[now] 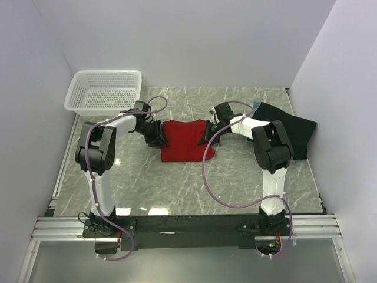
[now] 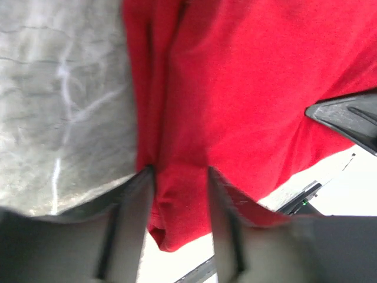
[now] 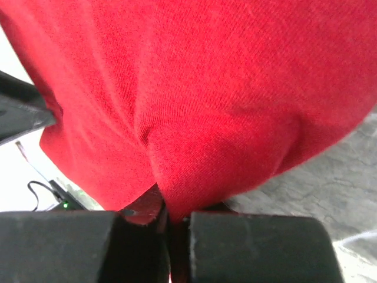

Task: Fold and stack the t-shirts
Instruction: Neatly place the folded tshirt to the corner

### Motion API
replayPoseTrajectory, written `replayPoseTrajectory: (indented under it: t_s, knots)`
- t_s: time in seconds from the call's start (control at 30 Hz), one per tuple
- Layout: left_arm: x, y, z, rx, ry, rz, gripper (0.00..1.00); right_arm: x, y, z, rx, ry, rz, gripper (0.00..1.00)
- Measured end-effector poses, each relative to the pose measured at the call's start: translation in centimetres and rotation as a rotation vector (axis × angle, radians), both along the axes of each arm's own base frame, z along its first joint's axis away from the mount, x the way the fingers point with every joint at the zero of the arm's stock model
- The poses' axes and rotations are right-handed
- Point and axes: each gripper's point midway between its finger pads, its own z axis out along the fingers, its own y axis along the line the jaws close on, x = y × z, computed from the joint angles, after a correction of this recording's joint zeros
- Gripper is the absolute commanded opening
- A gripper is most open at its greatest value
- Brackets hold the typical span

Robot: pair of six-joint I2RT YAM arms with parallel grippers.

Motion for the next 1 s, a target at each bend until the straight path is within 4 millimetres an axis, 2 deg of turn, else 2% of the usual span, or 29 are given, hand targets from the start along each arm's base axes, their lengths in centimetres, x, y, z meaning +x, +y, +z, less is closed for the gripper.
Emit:
replayPoseTrajectory:
  t_s: [0.07, 0.17, 0.33, 0.47, 0.67, 0.83, 1.0]
  knots:
    - [0.0, -0.2, 0.4, -0.004, -0.01, -0.006, 0.58, 0.1, -0.2, 0.1, -0.02, 0.003, -0.005, 0.0]
    - [0.0, -0.4, 0.7, -0.005, -0.013, -0.009, 0.63, 0.3, -0.8, 0.3, -0.073, 0.004, -0.011, 0.0]
    - [0.0, 0.0, 0.9, 0.015, -0.014, -0.001, 0.65, 0.8, -2.5, 1.8, -0.171, -0.012, -0.017, 0.0]
    - [-0.3, 1.2, 0.5, 0.033, 0.008, 0.024, 0.66, 1.6, -5.6, 3.6, -0.269, -0.032, -0.037, 0.0]
    - [-0.9, 1.8, 0.4, 0.034, 0.012, 0.037, 0.66, 3.1, -10.1, 6.6, -0.4, -0.067, -0.072, 0.0]
    - [-1.2, 1.8, 0.4, 0.028, 0.003, 0.04, 0.66, 4.0, -12.5, 9.1, -0.471, -0.087, -0.101, 0.0]
    - [-1.4, 1.8, 0.4, 0.016, -0.002, 0.047, 0.66, 5.3, -14.5, 12.9, -0.537, -0.149, -0.133, 0.0]
